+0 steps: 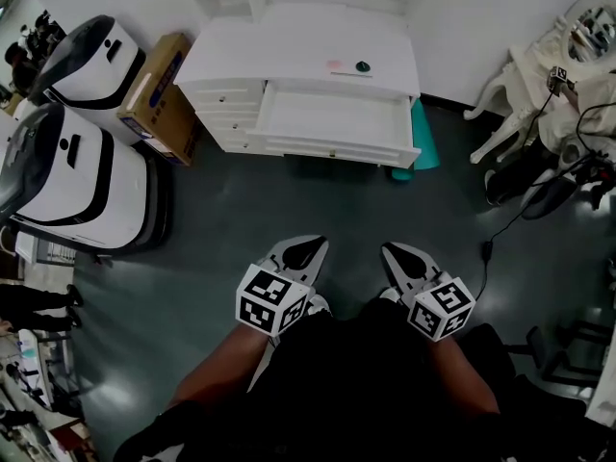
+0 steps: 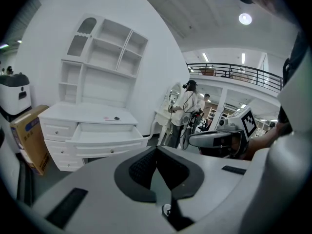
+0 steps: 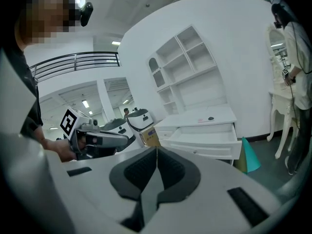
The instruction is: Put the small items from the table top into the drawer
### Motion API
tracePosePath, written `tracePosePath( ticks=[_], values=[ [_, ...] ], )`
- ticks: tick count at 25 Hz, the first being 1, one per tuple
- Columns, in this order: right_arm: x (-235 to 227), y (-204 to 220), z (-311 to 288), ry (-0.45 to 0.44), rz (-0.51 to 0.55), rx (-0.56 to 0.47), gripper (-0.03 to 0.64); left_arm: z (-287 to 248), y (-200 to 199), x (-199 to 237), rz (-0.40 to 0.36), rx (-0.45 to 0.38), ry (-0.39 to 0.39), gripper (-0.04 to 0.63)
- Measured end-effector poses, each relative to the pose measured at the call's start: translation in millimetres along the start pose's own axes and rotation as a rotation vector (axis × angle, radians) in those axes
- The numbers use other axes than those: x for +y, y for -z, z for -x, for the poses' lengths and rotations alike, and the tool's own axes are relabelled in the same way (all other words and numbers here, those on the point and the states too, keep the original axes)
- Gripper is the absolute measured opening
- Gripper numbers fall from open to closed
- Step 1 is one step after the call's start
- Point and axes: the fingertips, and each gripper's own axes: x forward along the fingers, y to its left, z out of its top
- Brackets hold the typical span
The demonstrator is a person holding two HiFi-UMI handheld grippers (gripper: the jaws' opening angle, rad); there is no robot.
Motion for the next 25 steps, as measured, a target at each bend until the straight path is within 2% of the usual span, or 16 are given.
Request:
tracePosePath(
  ticks=[7, 11, 18, 25],
  values=[
    [2.4, -8.3, -13.5, 0.014, -0.004, 0.005, 0.026, 5.8, -4.9, 19.9, 0.014, -0.018, -0.007, 0.003],
    [2.5, -13.1, -28.4, -0.011, 0.009, 0.016, 0.026, 7.8, -8.9, 34.3, 0.036, -0.032, -0.036, 0.003],
    [-3.9, -33.2, -65.8, -0.074, 0.025, 0.007, 0.026, 1.9, -5.4, 52.1, 0.045, -0.005, -0.067, 0.003],
    [-50.1, -66.5, -97.9, -0.085, 0.028, -0.007, 0.026, -34.0, -45.5, 93.2, 0.047, -0.025, -0.126, 0.003]
  ],
)
